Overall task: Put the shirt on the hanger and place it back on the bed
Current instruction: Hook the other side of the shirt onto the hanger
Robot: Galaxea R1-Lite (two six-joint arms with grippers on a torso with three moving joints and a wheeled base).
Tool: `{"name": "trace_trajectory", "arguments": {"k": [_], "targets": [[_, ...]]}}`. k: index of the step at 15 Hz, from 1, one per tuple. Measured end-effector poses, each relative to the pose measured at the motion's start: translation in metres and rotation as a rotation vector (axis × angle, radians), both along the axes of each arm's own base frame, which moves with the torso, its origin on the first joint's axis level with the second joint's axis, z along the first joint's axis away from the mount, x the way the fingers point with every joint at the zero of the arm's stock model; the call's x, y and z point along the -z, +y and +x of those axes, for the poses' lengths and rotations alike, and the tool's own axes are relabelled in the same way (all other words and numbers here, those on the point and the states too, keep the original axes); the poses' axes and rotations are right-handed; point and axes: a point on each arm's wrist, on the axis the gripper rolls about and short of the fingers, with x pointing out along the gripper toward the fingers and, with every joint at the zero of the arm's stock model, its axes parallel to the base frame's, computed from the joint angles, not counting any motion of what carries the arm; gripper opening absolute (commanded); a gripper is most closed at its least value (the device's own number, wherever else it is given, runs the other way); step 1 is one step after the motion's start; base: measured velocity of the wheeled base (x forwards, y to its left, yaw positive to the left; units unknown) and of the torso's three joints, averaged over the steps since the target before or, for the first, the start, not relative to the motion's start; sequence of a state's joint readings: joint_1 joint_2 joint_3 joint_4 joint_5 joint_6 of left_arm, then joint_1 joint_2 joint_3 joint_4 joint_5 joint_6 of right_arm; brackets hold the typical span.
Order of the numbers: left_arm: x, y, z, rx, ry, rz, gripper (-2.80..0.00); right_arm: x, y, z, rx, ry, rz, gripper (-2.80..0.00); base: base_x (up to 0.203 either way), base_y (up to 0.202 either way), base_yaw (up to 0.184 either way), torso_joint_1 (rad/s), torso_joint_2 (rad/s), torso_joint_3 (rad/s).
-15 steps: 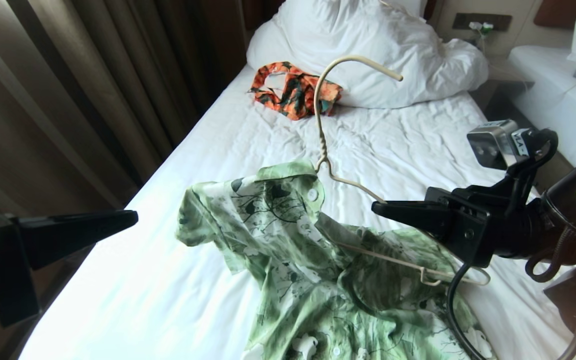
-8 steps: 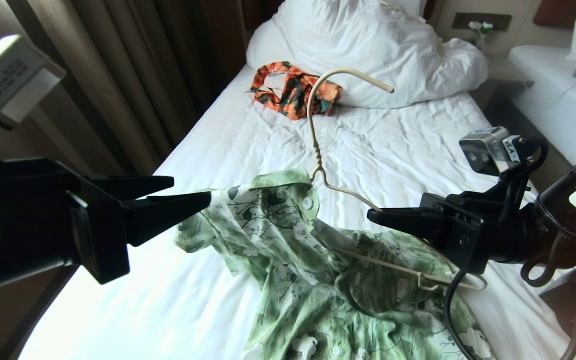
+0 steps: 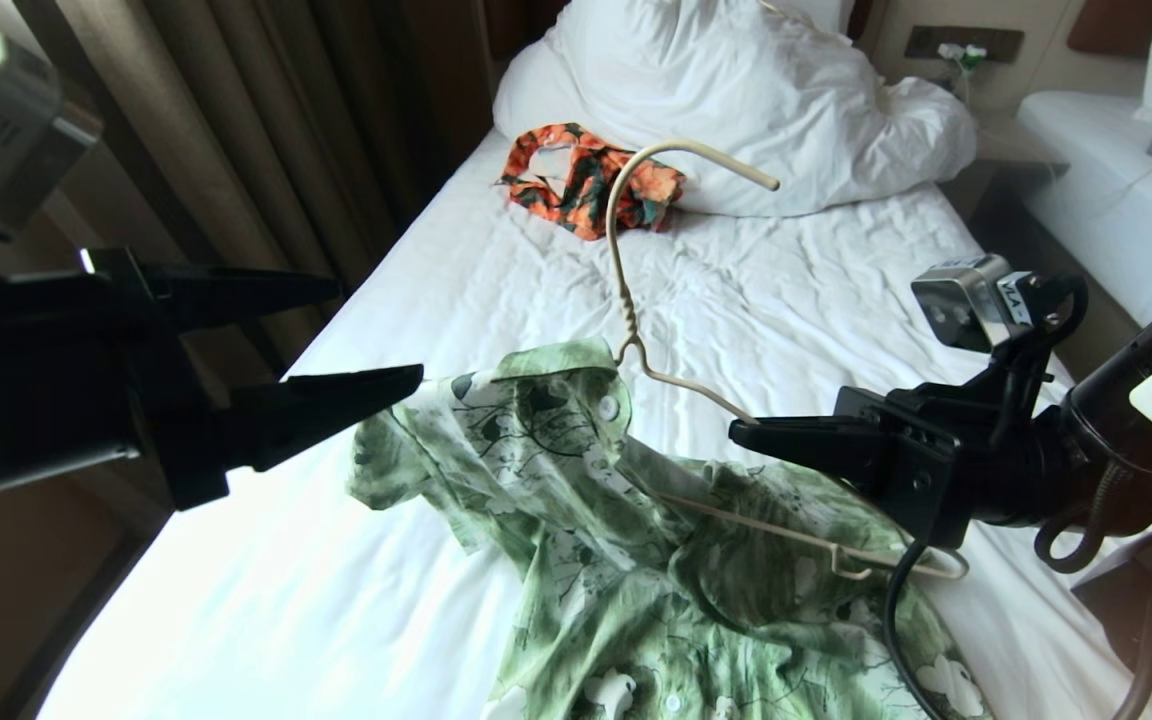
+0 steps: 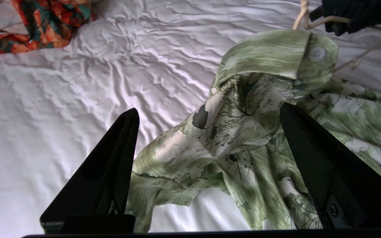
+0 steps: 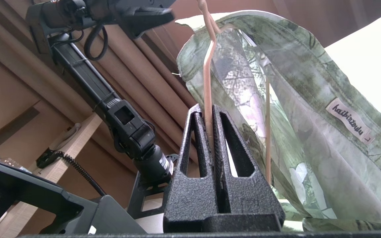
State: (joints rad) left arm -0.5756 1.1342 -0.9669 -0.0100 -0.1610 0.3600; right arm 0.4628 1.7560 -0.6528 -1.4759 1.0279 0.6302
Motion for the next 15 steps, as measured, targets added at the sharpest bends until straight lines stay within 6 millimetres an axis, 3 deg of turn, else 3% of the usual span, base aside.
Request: {"name": "trace_trajectory", "arguments": {"k": [5, 15], "targets": [[0.006, -0.001, 0.005, 0.139, -0.084, 0.018, 0.0, 0.001, 0.0, 0.001, -0.003, 0.005, -0.003, -2.8, 0.0, 0.0, 0.0, 0.0, 0.0, 0.0], [0.03, -0.04, 0.039, 0.212, -0.073, 0.032, 0.0, 0.004, 0.003, 0.002, -0.032, 0.006, -0.014, -2.8, 0.0, 0.0, 0.0, 0.0, 0.0, 0.0]]}}
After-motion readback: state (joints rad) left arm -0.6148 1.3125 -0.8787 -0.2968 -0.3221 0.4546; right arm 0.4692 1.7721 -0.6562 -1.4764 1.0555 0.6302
